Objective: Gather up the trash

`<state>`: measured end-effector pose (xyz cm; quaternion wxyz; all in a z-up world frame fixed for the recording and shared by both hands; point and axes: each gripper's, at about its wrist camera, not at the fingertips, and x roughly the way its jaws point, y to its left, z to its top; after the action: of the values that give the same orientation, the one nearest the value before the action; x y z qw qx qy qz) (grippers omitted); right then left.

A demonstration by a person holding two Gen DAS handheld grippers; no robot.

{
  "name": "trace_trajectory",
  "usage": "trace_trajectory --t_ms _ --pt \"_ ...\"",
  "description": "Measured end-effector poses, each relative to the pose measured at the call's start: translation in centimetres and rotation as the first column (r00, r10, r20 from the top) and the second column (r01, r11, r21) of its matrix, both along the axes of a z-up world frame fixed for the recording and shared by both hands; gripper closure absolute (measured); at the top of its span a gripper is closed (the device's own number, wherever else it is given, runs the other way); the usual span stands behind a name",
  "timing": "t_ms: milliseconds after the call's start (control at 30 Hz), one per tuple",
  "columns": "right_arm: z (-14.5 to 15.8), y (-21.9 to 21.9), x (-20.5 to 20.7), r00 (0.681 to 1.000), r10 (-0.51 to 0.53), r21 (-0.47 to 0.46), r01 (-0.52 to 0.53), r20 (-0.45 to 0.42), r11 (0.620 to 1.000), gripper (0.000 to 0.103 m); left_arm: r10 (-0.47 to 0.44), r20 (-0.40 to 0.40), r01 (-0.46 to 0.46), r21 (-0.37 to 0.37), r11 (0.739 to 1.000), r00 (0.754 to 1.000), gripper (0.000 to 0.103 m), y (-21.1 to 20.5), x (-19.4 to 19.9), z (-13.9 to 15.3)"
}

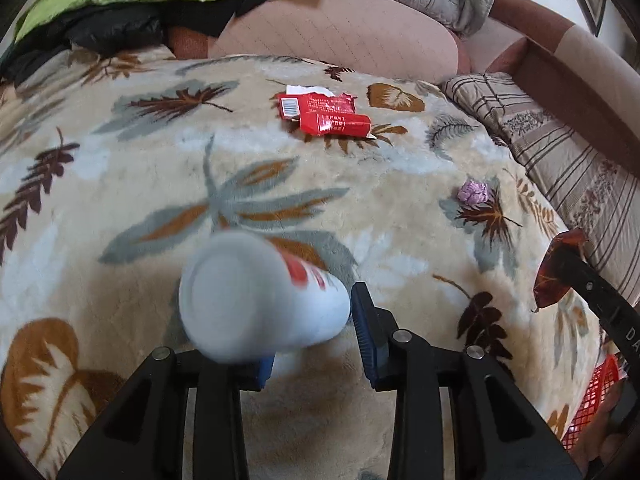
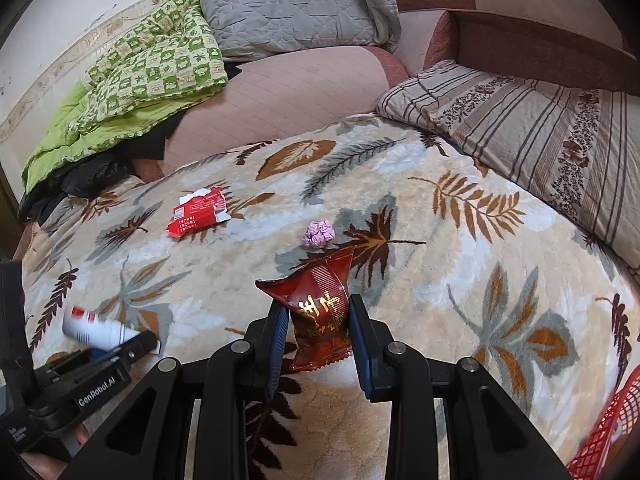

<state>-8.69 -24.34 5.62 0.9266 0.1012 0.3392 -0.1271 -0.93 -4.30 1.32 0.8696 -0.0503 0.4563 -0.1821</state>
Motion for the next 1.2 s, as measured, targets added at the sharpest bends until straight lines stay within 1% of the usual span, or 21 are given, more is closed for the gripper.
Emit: trace_trajectory --t_ms 67,133,200,300,433,533,767,1200 --pt "0.0 0.0 0.0 1.000 0.001 0.003 -0.001 0.002 1.000 0.071 -0.010 0.004 0.010 0.001 1.000 1.000 0.074 0.1 -0.1 0.1" --pt "0.2 0.0 0.0 1.000 0.000 0.005 0.000 0.006 1.000 0.071 -0.009 0.001 0.009 -0.016 1.000 1.000 0.074 0.3 -0.1 0.1" --pt "0.2 -0.1 -0.1 1.000 0.002 0.010 -0.002 0.011 1.000 0.071 -0.003 0.020 0.003 -0.007 1.000 1.000 0.074 0.3 -0.3 0.3" --pt "0.3 0.0 -0.2 1.000 0.006 0.011 -0.006 0.016 1.000 0.071 0.000 0.091 0.003 -0.039 0.999 0.996 0.076 0.2 -1.0 1.5" --pt "0.4 0.1 -0.1 1.000 0.016 0.010 -0.016 0.017 1.000 0.071 -0.006 0.227 0.008 -0.009 1.000 0.974 0.076 -0.4 -2.3 3.5" --pt "0.4 0.2 -0.1 1.000 0.020 0.007 -0.020 0.016 1.000 0.071 -0.014 0.271 0.012 0.009 1.000 0.962 0.076 -0.8 -2.8 4.1" --pt "0.4 0.4 0.0 1.000 0.025 0.002 -0.025 0.015 1.000 0.071 -0.039 0.289 0.026 0.049 0.998 0.957 0.076 -1.6 -2.9 4.1" --pt "0.4 0.8 0.1 0.999 0.035 -0.009 -0.035 0.016 0.999 0.071 -0.054 0.338 0.031 0.074 0.997 0.940 0.076 -2.1 -3.7 4.6"
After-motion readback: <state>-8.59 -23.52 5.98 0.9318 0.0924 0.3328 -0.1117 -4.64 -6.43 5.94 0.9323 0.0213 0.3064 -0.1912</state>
